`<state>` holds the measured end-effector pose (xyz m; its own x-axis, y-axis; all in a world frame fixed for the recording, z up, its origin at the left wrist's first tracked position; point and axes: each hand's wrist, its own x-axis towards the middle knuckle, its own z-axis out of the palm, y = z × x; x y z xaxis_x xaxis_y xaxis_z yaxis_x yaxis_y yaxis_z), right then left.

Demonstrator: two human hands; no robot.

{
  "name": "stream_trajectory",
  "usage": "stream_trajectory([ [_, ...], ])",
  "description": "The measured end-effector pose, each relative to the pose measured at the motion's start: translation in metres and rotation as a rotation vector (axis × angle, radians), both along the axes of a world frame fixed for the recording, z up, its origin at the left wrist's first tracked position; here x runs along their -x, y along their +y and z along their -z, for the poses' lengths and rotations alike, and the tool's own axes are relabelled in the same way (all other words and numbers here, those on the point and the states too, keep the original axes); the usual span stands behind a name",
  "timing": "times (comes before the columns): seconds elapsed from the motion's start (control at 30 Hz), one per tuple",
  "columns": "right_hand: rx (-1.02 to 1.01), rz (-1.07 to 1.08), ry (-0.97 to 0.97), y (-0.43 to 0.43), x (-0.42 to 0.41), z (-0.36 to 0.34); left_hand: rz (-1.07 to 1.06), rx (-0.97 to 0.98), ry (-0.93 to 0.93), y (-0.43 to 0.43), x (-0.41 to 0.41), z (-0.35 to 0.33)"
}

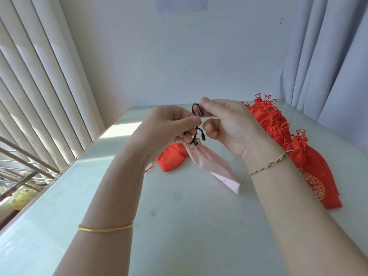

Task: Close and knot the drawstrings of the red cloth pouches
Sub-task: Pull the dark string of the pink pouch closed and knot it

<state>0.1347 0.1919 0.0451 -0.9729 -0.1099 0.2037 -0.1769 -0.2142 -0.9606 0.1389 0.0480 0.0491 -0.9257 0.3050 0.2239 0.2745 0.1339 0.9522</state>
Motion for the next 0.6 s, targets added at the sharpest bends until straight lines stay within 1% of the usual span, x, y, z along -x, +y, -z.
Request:
stream_trajectory([
  [0.1,-0.016,-0.072,-0.068,0.0,0.0,0.0,-0.041,-0.047,-0.013,0.0,0.003,0.001],
  [0.23,-0.15,-0.013,-0.044,0.0,0.0,0.001,-0.132,-0.105,-0.03,-0.001,0.006,0.002],
  [0.4,-0.345,0.097,0.174,-0.003,0.0,0.005,-0.237,-0.123,-0.027,0.0,0.007,0.002],
  [0.47,-0.361,0.123,0.235,-0.006,-0.001,0.008,-0.268,-0.125,-0.029,0.001,0.008,0.003],
  [0.53,-0.341,0.119,0.254,-0.009,-0.001,0.009,-0.305,-0.139,-0.033,0.003,0.008,0.004],
  [0.6,-0.363,0.122,0.269,-0.009,0.0,0.01,-0.339,-0.163,-0.038,0.004,0.009,0.005],
])
